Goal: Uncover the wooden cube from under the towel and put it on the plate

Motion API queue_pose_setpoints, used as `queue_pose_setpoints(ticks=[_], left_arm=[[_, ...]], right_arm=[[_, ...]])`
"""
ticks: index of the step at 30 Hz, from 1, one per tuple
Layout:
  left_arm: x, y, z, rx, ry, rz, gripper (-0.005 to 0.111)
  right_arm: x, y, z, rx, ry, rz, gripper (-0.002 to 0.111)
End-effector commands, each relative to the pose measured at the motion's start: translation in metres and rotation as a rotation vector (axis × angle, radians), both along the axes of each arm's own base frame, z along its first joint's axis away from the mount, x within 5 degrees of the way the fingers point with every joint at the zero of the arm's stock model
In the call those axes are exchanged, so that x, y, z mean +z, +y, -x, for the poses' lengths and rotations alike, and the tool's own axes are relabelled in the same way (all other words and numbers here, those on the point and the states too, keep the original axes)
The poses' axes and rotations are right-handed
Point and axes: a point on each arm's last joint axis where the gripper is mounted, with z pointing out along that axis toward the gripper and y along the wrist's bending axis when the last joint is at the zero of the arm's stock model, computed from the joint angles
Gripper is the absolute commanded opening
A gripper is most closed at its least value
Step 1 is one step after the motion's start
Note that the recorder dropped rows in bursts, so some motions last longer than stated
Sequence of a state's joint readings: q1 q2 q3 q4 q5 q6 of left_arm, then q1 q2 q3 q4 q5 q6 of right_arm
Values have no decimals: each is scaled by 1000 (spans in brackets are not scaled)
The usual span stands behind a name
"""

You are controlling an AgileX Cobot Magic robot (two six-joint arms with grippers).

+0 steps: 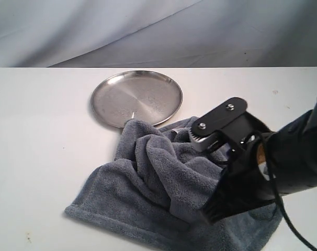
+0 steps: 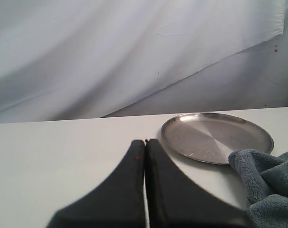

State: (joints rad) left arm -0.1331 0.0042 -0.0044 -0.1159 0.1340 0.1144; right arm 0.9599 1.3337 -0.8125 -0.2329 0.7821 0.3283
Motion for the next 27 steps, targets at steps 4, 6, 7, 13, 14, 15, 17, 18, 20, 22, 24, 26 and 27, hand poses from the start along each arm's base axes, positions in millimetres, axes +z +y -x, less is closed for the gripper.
queue_pose_setpoints(ticks=[4,6,7,13,14,15,17,18,20,22,24,26,27], left_arm=[[-1,0,0,-5,-1,4,0],[-1,0,0,-5,-1,4,0],[-1,0,0,-5,-1,4,0],[-1,0,0,-5,-1,4,0],[-1,0,0,-5,-1,4,0],[-1,0,0,-5,-1,4,0],[-1,0,0,-5,-1,4,0],[-1,0,0,-5,-1,4,0],[-1,0,0,-5,-1,4,0],[-1,0,0,-5,-1,4,0],[-1,0,0,-5,-1,4,0],[-1,0,0,-5,-1,4,0],[-1,0,0,-5,-1,4,0]], right_arm=[[3,-39,-33,-178,-77,47,0],[5,-48,-44,-226,-105,12,0],[5,-51,-49,-247,-119,-8,0],[1,-65,-83,-346,-202,-133,0],[-3,-65,-90,-368,-201,-145,0],[-5,-64,-96,-380,-201,-151,0],[-9,-59,-111,-392,-195,-152,0],[-11,-55,-117,-393,-192,-151,0],[-13,-45,-134,-409,-176,-158,0],[-14,-33,-151,-433,-160,-188,0],[-14,-22,-166,-461,-143,-229,0],[-15,-12,-180,-481,-122,-256,0],[-16,-8,-185,-488,-108,-267,0]])
